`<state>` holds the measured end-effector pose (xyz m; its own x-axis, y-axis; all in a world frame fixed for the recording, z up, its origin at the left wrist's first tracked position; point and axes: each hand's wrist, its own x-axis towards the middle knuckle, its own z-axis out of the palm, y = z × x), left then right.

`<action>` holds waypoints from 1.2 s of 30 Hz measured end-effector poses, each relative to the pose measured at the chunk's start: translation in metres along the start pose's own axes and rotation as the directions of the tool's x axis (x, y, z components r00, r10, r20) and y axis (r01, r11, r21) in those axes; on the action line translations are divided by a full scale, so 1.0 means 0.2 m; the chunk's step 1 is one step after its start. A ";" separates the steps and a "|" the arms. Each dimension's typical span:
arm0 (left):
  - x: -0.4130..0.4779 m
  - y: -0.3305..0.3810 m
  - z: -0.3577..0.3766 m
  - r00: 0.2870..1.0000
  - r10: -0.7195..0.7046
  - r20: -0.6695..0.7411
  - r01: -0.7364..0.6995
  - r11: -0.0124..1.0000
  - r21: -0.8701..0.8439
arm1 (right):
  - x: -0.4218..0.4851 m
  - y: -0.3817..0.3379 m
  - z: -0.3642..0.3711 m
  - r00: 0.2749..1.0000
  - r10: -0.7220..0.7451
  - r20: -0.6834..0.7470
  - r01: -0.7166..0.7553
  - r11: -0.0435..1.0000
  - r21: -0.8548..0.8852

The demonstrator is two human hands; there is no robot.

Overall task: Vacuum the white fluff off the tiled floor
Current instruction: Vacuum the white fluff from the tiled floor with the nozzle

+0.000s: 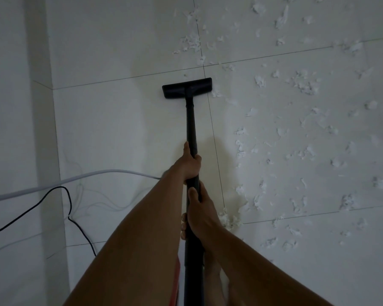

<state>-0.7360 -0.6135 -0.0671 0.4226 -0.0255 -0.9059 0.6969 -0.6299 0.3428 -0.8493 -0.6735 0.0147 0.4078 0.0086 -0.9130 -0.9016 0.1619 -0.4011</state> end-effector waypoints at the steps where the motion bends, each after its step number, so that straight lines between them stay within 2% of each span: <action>1: 0.00 0.01 -0.01 1.000 0.003 -0.005 -0.003 1.000 0.002 | -0.01 -0.01 0.00 1.000 -0.009 0.002 0.009 1.000 0.010; 16: -0.30 -0.07 0.11 1.000 0.022 -0.018 -0.023 1.000 -0.014 | -0.33 0.07 -0.07 0.999 -0.027 0.031 0.027 1.000 -0.010; 20: -0.38 -0.14 0.20 1.000 0.008 0.009 -0.008 1.000 -0.021 | -0.42 0.18 -0.11 0.999 -0.042 -0.001 0.041 0.994 -0.102; 27: -0.41 -0.27 0.36 0.998 -0.031 0.054 0.033 0.999 -0.020 | -0.40 0.43 -0.12 0.989 -0.056 -0.139 0.016 0.960 -0.279; 36: -0.36 -0.26 0.38 0.997 -0.036 0.066 0.036 0.999 -0.004 | -0.36 0.40 -0.16 0.995 -0.024 -0.095 0.000 0.971 -0.240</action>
<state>-0.8457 -0.6378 -0.0384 0.3584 -0.0536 -0.9320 0.7143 -0.6271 0.3108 -0.9556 -0.6921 0.0468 0.4135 -0.0890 -0.9061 -0.9098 -0.0798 -0.4074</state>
